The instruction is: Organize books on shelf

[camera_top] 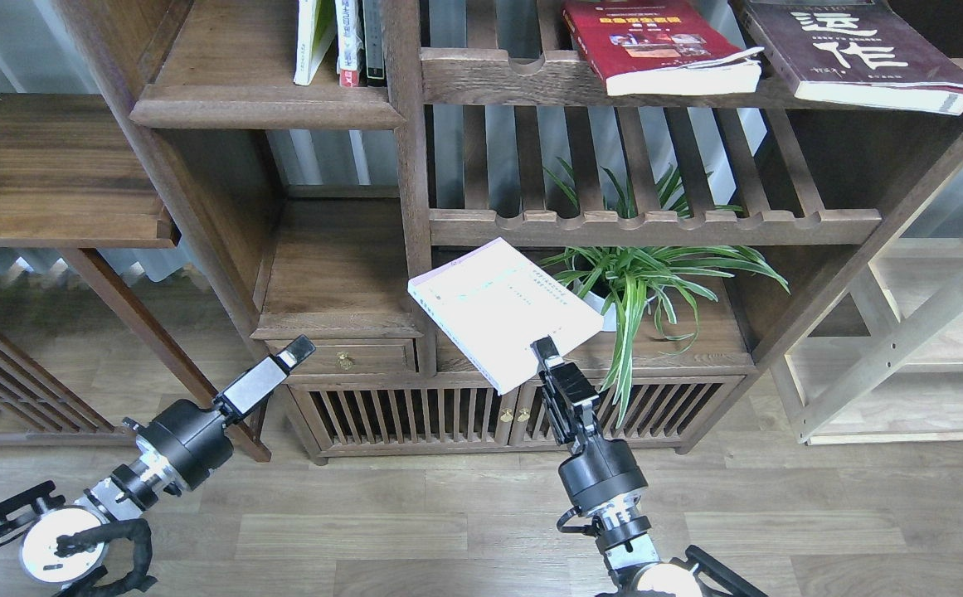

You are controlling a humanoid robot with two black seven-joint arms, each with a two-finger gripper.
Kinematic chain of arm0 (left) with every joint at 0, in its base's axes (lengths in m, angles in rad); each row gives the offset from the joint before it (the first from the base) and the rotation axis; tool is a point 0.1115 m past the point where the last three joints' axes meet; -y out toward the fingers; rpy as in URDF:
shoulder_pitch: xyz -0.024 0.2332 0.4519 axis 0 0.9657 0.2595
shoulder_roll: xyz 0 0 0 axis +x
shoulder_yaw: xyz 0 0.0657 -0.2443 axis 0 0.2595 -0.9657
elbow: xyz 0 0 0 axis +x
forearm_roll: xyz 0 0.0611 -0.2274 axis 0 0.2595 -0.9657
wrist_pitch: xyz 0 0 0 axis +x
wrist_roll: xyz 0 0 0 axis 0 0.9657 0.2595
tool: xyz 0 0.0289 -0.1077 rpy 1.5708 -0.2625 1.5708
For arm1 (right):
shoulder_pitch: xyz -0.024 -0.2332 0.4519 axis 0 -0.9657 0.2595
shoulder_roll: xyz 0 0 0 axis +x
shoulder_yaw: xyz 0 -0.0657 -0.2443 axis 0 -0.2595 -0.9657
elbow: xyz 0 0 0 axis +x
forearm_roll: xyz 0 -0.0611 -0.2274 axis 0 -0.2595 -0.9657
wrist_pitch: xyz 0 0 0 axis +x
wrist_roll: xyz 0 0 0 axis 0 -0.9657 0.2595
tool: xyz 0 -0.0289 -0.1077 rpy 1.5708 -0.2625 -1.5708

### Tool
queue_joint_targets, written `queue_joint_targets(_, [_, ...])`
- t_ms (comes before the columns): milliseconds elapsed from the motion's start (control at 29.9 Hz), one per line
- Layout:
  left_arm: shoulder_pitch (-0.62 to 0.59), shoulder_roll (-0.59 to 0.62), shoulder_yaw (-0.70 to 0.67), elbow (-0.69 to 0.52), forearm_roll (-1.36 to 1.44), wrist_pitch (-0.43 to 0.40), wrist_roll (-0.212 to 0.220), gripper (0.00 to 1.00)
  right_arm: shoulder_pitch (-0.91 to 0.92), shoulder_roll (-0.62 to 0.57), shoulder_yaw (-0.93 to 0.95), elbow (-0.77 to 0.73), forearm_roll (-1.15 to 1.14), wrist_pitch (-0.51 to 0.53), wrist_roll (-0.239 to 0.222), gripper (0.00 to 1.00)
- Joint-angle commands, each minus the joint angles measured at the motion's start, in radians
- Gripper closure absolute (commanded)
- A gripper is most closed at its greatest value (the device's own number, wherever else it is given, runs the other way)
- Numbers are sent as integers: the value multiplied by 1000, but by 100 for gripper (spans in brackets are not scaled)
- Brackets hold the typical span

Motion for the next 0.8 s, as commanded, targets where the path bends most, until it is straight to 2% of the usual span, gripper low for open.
queue_joint_targets(0, [48, -42, -117, -90, -9, 0, -3, 1, 0, 0, 5, 0, 0, 1, 0, 72])
queue_joint_targets(167, [146, -154, -179, -161, -38, 0, -12, 1, 0, 0, 3, 0, 0, 0, -2, 72])
queue_joint_targets(334, [180, -174, -100, -176, -176, 0, -18, 1, -2, 0, 3, 0, 0, 0, -2, 72])
queue_joint_targets(435, [179, -155, -27, -181, -282, 0, -18, 1, -6, 0, 5, 0, 0, 3, -2, 72])
queue_joint_targets(635, [176, 1, 103, -237, -403, 0, -30, 1, -8, 0, 2, 5, 0, 15, -12, 71])
queue_joint_targets(769, [173, 62, 126, -255, -428, 0, -33, 2, -5, 0, -3, 6, 0, 15, -26, 71])
